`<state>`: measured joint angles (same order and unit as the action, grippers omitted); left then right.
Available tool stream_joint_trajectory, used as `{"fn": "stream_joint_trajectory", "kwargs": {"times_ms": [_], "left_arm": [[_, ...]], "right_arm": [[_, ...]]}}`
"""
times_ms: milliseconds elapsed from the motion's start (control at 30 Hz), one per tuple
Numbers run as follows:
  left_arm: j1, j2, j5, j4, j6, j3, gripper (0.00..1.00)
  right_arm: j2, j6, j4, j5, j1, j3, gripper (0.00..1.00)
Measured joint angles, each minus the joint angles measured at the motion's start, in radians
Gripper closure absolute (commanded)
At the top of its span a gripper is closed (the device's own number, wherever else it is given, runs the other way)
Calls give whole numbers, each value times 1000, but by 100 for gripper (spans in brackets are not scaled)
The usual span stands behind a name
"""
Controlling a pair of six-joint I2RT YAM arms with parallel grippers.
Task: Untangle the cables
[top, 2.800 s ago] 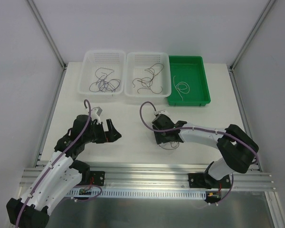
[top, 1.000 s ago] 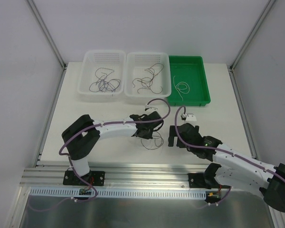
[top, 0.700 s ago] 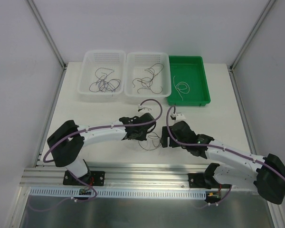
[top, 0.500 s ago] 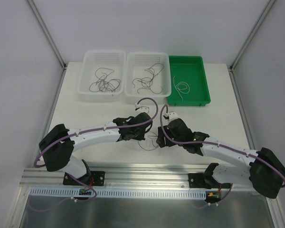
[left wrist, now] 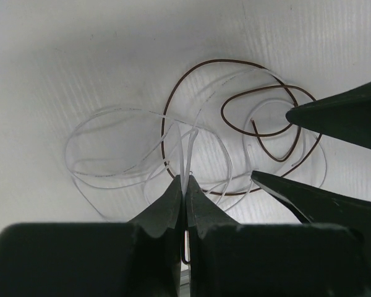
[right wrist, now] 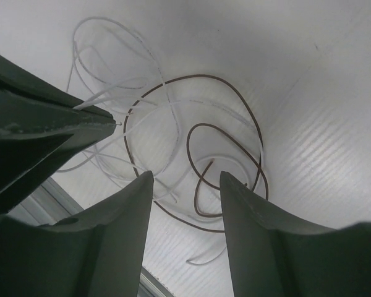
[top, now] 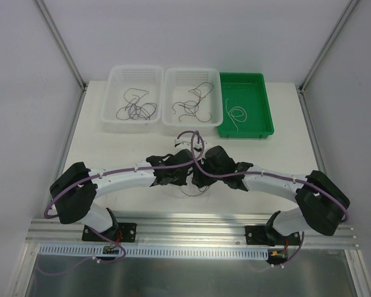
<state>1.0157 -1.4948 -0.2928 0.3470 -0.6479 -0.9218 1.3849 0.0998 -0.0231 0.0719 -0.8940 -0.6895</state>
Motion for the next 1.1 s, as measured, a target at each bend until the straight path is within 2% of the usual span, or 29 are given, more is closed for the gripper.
{"fn": "stream_joint_trajectory", "kwargs": {"times_ms": [300,400,433,533,600,733,867,967,1100], "left_arm": [[-2,14,-6,2,-18,20,100],[-2,16,-7,3,-21,24,100],[0,18,-7,2,-22,24,100],[-1,26,-10,-3,-19,35,100],[-1,36,-16,-10,-17,50,100],[-28,79,-24,-21,-17,101,100],[-114,150,-27,-24,-19,180,100],[-188,217,-27,-25,-21,247,100],[-271,304,-30,-25,-24,321,100]], "right_arm": [[124,-18,-61,54,13,-24,63],[138,-26,-70,67,14,-24,77],[139,-27,-71,71,14,-24,86],[132,-35,-69,73,14,-24,99],[104,-40,-49,67,15,-21,99],[-50,-53,29,34,24,-10,99],[-310,-66,142,-45,76,-9,99],[-509,-69,254,-131,137,-21,99],[-685,-74,440,-280,223,-104,99]]}}
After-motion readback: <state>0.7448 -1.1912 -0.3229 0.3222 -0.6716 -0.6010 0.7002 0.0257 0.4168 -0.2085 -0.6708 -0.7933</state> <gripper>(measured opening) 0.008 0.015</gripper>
